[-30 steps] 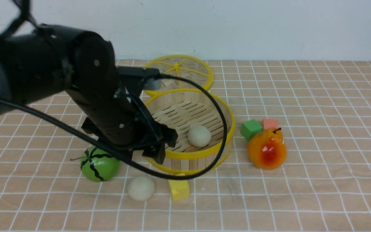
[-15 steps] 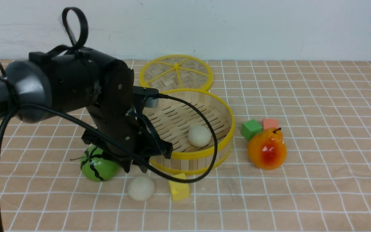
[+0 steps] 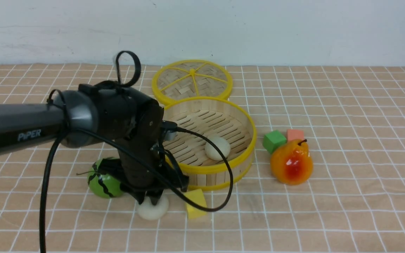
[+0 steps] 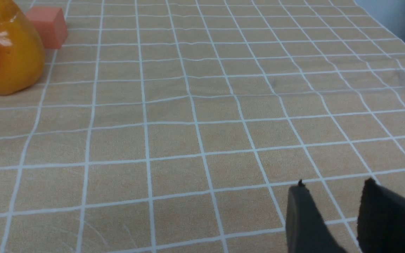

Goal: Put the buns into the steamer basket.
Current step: Use the left arm to grab a steamed stuffed bun, then use the left arm to put the steamed stuffed bun into the steamer

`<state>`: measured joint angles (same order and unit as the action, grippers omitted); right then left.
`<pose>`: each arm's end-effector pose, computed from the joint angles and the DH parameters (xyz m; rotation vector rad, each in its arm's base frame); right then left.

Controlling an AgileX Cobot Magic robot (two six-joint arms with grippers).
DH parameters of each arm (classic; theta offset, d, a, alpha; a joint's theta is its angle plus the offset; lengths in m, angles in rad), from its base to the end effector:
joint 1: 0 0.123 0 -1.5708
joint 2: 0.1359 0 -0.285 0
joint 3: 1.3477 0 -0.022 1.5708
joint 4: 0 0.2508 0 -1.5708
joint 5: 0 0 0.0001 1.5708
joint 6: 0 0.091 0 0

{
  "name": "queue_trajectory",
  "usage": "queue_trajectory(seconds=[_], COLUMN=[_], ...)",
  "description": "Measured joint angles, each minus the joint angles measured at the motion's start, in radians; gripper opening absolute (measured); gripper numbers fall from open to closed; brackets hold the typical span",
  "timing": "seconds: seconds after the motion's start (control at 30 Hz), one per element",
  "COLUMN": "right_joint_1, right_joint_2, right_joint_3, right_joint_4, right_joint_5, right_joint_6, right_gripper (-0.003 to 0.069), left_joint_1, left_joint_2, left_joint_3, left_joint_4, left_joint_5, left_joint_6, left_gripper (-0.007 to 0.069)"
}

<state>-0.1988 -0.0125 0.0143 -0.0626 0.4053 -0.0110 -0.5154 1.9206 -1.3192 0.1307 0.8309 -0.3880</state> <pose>0.0501 -0.0124 0.1727 0.1402 1.8899 -0.2057 0.3374 -0.1810 0.1826 0.2955 2.8775 -0.0043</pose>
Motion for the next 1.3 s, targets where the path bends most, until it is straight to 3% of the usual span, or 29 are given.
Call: queue_trajectory(seconds=[0.23,0.33,0.43,0.5,0.7,0.97,1.3], right_joint_1=[0.0,0.0,0.0,0.0,0.0,0.0,0.0], right_joint_2=[0.0,0.0,0.0,0.0,0.0,0.0,0.0], right_joint_3=[0.0,0.0,0.0,0.0,0.0,0.0,0.0], right_joint_4=[0.0,0.0,0.0,0.0,0.0,0.0,0.0], right_joint_5=[0.0,0.0,0.0,0.0,0.0,0.0,0.0], right_joint_6=[0.0,0.0,0.0,0.0,0.0,0.0,0.0], right_gripper=[0.0241,0.0241,0.0241,0.0241,0.0241,0.0241,0.0241], left_joint_1=[0.0,0.0,0.0,0.0,0.0,0.0,0.0], left_joint_2=[0.006,0.006,0.006,0.006,-0.028,-0.126,0.032], left_joint_3=[0.0,-0.003,-0.009,-0.02,-0.061,-0.269,-0.366], left_joint_4=[-0.006,-0.043,-0.096,-0.112,-0.111,-0.099,-0.017], left_joint_5=[0.009,0.024,0.04,0.06,0.127,0.157,-0.029], left_joint_6=[0.001,0.033,0.09,0.099,0.101,0.102,0.083], left_gripper=[0.0213,0.0168,0.0027,-0.001,-0.0011,-0.0011,-0.0009])
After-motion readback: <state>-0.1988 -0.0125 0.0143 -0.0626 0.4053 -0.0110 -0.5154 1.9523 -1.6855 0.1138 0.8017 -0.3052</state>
